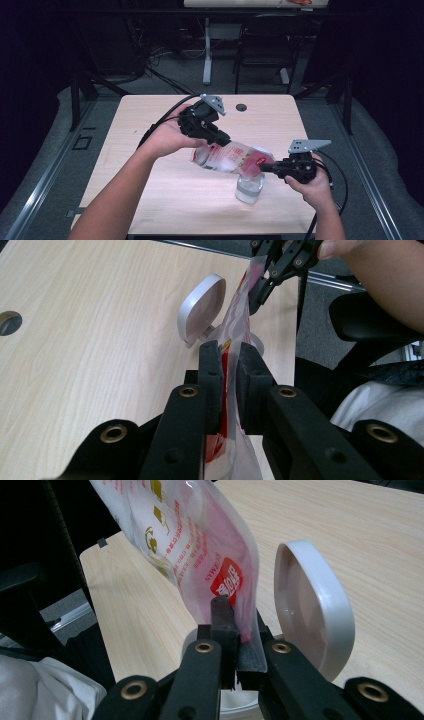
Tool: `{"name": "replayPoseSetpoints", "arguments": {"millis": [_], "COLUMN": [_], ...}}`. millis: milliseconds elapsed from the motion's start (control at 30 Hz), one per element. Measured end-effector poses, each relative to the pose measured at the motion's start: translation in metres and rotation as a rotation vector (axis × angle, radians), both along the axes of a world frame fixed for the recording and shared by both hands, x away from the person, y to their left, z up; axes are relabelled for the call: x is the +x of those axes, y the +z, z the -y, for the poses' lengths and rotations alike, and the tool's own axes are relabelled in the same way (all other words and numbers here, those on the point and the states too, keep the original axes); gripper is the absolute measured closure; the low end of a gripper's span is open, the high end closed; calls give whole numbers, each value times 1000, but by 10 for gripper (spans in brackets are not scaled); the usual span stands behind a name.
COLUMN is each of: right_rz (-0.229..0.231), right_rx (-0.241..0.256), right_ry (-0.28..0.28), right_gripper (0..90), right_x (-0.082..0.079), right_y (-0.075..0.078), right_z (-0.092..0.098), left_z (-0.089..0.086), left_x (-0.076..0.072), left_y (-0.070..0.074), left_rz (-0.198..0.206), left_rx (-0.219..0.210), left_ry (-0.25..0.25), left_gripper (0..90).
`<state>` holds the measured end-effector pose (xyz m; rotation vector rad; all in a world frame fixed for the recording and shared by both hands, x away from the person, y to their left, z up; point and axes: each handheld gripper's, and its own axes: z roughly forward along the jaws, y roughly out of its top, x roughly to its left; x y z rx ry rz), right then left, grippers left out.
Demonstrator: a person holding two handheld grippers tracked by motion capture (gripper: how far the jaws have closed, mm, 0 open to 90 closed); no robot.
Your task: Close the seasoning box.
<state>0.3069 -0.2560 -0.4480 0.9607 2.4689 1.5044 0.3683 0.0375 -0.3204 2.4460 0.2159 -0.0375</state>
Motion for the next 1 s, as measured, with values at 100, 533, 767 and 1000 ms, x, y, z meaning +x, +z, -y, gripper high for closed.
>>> {"name": "replayPoseSetpoints", "arguments": {"millis": [100, 533, 767, 1000], "right_rz": [1, -6, -4, -4], "right_rx": [-5, -1, -1, 0], "right_ry": [-1, 1, -1, -2], "right_gripper": [892, 890, 890, 890], "right_x": [0, 0, 1, 1], "right_y": [0, 0, -1, -1], "right_z": [0, 1, 1, 1], "left_z": [1, 2, 2, 2], "left_x": [0, 2, 2, 3], "left_y": [0, 1, 1, 1], "left_rz": [2, -2, -1, 0], "left_rx": [0, 0, -1, 0], "left_ry": [-1, -2, -2, -4], "left_gripper": [833, 834, 834, 834]}}
